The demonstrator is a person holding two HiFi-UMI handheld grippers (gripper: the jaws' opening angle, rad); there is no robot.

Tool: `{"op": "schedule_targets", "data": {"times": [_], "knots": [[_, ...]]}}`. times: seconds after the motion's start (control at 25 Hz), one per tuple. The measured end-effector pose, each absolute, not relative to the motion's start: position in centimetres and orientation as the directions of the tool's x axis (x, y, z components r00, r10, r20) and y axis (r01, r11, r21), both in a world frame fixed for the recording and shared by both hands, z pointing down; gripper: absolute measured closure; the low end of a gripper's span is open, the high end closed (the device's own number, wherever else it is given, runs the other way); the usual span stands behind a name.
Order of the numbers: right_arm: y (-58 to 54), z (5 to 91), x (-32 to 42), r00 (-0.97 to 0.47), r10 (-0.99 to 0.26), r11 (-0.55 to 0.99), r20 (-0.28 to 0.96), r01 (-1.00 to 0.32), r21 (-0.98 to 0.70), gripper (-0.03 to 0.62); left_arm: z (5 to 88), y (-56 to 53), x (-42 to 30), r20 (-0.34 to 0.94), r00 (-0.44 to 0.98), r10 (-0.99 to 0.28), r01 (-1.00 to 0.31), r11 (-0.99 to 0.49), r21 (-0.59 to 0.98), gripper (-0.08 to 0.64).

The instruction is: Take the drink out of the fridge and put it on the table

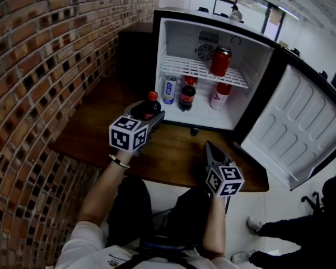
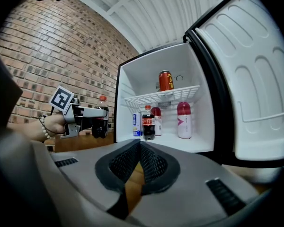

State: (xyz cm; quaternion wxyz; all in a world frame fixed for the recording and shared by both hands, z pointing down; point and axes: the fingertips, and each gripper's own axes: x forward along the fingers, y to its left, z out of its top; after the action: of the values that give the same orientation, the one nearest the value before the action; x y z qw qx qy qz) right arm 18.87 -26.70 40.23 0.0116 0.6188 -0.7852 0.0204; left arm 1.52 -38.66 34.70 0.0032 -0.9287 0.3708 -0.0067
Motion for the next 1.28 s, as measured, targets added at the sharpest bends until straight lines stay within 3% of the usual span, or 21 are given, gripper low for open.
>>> {"op": "schedule_targets", "data": {"times": [1.28], "knots": [[-28.0,41.6,18.4,-0.240,-0.968,0.239,0.072,-0.971,-0.022,0.588,42.0,-45.8,-6.3,0.050,0.563,-0.825,-0.827,-0.562,0.033,0.252]]}}
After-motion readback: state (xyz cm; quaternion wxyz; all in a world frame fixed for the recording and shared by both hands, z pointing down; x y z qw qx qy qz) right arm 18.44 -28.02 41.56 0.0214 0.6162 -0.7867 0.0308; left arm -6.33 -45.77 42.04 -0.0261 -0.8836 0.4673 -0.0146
